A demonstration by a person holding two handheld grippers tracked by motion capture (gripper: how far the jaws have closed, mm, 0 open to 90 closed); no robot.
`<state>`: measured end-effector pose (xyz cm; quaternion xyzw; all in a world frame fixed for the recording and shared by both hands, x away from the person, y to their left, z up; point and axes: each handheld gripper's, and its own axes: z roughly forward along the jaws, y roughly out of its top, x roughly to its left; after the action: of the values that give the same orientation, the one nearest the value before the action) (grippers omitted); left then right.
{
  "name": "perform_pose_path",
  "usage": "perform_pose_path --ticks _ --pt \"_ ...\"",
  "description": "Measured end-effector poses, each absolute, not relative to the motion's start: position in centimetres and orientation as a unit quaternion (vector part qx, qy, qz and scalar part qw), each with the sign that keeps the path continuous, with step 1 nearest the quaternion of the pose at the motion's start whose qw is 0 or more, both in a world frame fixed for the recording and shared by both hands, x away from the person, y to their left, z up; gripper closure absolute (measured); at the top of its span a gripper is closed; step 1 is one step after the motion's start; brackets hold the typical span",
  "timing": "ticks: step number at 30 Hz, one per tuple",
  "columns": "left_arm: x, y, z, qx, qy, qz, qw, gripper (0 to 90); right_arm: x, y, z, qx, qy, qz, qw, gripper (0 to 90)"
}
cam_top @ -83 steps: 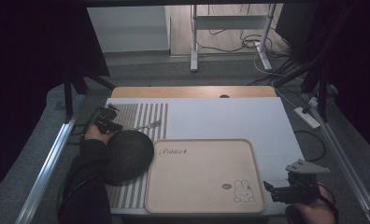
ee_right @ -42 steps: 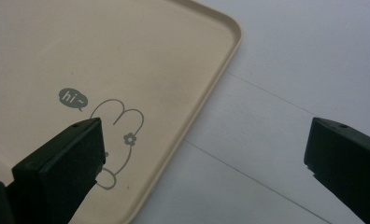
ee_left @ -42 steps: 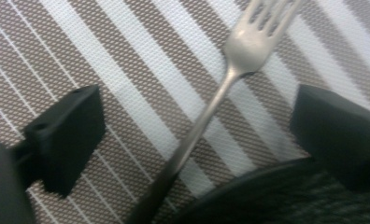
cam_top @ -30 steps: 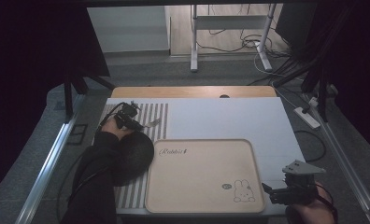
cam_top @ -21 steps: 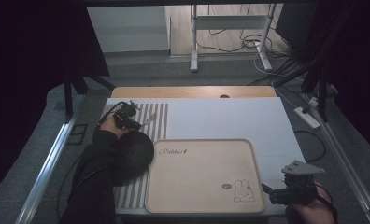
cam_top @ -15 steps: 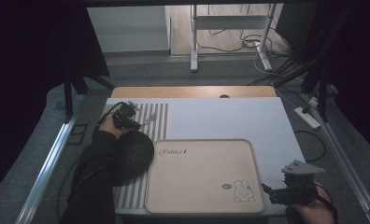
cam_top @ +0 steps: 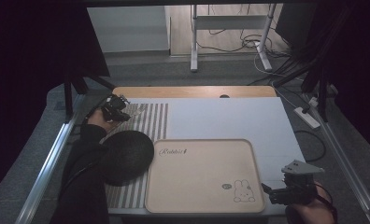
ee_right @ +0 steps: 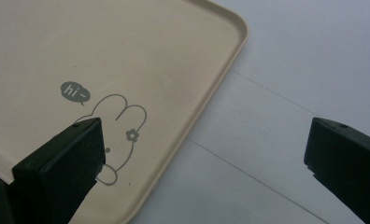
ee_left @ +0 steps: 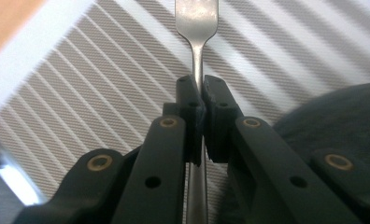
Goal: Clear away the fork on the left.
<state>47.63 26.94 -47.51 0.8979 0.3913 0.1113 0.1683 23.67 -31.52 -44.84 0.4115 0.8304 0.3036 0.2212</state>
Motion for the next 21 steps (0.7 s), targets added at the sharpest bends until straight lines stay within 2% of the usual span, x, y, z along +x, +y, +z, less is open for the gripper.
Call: perform_pose_path --ticks 12,21 --pt "44.9 25.2 -47.1 0.889 0.399 0.053 0.220 86.4 23.6 -31.6 -44.8 0.413 0.828 0.306 0.223 0.0" --pt "42.5 23.7 -46.7 0.889 0.401 0.036 0.219 86.3 23.7 -31.8 -44.7 0.420 0.823 0.314 0.220 0.0"
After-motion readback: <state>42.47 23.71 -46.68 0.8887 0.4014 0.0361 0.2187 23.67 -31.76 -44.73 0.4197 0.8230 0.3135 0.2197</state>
